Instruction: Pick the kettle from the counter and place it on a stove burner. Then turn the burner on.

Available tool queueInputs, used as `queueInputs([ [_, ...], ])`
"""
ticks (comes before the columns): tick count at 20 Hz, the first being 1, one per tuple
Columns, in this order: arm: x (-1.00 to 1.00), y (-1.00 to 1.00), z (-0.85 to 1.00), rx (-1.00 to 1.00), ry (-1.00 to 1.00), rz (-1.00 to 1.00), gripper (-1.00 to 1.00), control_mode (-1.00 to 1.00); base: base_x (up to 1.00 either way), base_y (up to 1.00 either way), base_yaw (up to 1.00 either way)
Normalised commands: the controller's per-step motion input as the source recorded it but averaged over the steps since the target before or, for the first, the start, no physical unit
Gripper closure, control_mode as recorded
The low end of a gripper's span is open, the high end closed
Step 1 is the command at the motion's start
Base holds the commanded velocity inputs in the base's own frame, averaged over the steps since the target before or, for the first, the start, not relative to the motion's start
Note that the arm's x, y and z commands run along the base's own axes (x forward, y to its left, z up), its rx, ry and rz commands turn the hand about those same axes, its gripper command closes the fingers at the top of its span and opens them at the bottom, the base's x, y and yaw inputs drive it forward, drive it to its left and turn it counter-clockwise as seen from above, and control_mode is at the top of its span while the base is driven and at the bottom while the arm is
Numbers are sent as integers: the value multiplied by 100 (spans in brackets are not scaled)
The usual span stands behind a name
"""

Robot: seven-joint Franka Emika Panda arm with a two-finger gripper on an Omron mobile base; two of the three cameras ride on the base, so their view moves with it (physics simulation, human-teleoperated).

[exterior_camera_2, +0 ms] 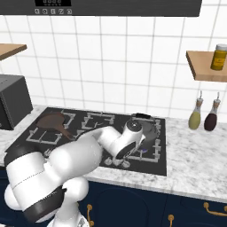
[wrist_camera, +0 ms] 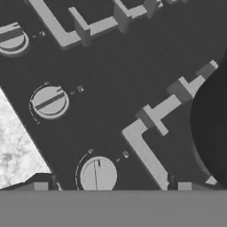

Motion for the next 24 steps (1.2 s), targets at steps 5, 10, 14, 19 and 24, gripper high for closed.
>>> queueInputs([
  [5, -36, -4, 71, 0, -32, 0, -100, -100, 0, 0, 0],
  [10, -99, 3, 85, 2, -50, 2, -100, -100, 0, 0, 0],
  [14, -98, 56, 100, 0, -60, 8, -100, -100, 0, 0, 0],
  [19, -65, 100, 64, -13, -48, 17, -100, -100, 0, 0, 0],
  [24, -47, 54, 11, -17, -19, 13, -100, -100, 0, 0, 0],
])
